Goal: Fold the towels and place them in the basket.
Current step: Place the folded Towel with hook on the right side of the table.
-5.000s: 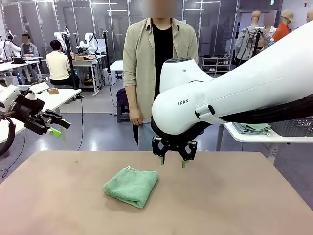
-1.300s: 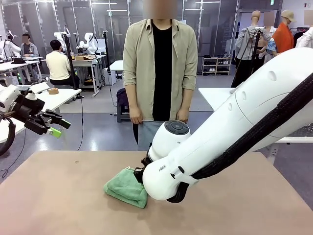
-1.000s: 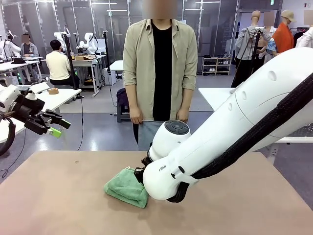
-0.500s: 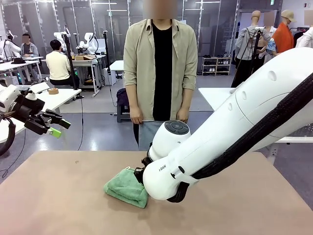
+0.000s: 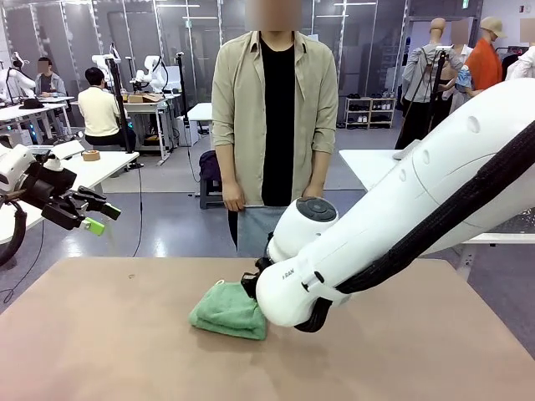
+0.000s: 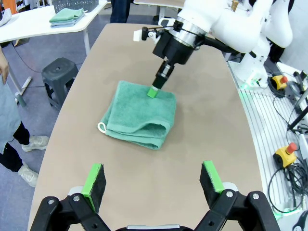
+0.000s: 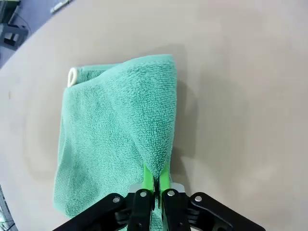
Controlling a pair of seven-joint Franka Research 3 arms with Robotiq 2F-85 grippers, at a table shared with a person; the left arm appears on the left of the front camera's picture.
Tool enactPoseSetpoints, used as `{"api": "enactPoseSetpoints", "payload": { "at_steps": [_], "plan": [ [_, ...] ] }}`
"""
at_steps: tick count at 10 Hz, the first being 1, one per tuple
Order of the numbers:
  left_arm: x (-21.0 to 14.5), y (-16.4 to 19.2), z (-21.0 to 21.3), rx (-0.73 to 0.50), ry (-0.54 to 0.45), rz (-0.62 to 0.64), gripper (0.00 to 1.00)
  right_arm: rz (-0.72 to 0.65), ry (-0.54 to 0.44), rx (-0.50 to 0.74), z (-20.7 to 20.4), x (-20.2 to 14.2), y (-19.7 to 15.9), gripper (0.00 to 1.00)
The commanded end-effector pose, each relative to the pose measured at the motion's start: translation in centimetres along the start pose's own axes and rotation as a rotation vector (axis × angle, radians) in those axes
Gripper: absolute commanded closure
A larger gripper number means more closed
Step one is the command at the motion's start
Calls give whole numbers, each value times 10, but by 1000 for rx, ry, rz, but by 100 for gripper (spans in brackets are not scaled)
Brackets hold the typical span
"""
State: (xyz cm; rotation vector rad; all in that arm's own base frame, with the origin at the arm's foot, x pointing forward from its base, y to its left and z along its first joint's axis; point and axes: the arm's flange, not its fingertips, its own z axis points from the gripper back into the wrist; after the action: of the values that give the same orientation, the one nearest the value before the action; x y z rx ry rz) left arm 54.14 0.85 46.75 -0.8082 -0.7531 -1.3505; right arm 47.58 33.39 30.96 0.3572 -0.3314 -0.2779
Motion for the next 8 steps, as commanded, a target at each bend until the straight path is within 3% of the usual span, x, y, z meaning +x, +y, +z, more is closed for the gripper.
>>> {"api": "enactPoseSetpoints", "payload": {
  "at_steps": [1, 8],
  "plan": [
    [3, 1, 1, -1, 8, 18, 0, 44, -45, 22, 6, 25, -15, 95],
    [3, 1, 1, -1, 8, 18, 0, 213, -71, -7, 14, 134, -81, 95]
  ]
}}
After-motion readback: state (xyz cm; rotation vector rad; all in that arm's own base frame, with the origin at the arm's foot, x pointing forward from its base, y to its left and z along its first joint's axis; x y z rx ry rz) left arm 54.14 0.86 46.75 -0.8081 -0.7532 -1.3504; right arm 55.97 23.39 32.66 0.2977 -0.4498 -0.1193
